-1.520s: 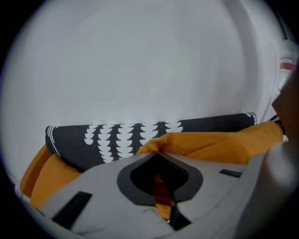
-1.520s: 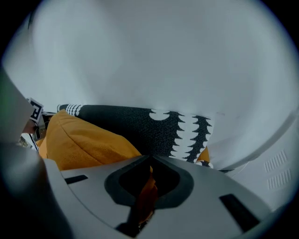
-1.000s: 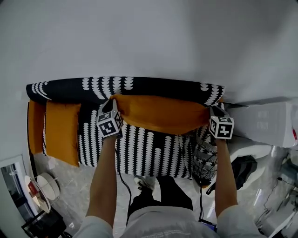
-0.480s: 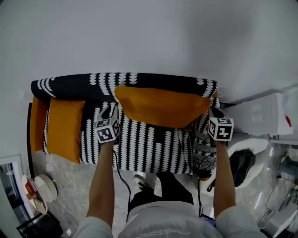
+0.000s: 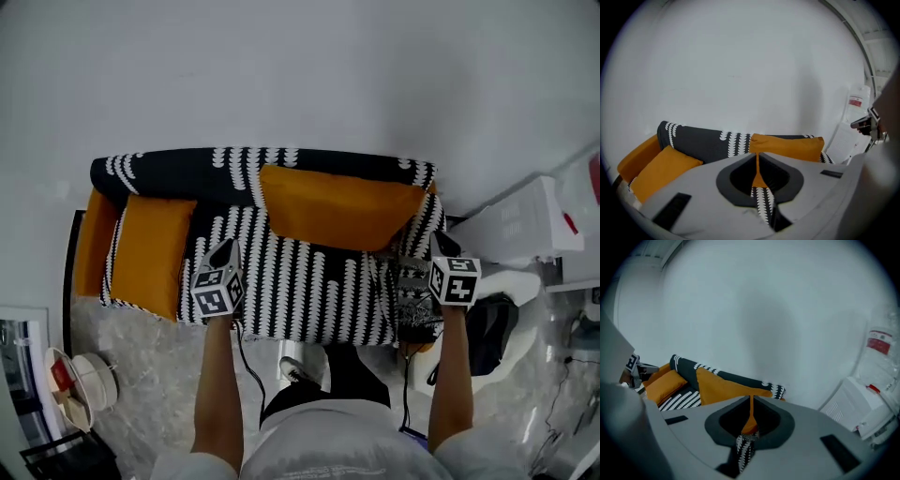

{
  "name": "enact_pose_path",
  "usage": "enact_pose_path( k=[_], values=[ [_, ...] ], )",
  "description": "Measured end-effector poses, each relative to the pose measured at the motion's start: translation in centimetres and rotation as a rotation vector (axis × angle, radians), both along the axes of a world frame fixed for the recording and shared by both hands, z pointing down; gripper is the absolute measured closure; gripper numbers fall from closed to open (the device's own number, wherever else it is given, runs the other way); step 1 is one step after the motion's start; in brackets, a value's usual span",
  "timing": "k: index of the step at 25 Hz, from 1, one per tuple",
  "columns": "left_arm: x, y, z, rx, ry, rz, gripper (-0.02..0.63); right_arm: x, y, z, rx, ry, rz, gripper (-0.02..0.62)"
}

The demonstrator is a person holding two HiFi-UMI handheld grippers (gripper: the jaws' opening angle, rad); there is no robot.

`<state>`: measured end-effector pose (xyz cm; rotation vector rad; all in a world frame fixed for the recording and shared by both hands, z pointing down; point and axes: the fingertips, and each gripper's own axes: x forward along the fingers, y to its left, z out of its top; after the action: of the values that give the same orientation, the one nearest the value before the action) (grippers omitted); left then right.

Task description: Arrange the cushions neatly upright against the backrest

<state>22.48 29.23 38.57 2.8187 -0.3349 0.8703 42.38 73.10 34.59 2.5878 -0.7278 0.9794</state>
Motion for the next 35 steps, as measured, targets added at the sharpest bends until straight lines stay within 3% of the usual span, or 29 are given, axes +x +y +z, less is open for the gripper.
enact_pose_path(
  k=[6, 14, 23, 35],
  values=[
    [-6.8, 2.6, -4.0, 0.067, 0.037, 0.046, 0.601, -8.0, -0.7, -2.4, -0.017, 0.026, -0.042, 0.592],
    [-14.7, 4.4, -9.6, 0.112, 0.144, 0.032, 0.603, -15.4, -3.8, -6.4, 0.062, 0.07, -0.115, 0.593],
    [-25.4, 2.3, -15.2, 0.195, 0.211, -0.077, 0.603, -21.5, -11.1, -11.5, 0.14, 0.15, -0.261, 0.592],
    [-38.2, -3.2, -17.2, 0.228, 0.201, -0.322, 0.603, -28.0, -24.8, -14.4, 0.181, 0.183, -0.544, 0.592]
  ],
)
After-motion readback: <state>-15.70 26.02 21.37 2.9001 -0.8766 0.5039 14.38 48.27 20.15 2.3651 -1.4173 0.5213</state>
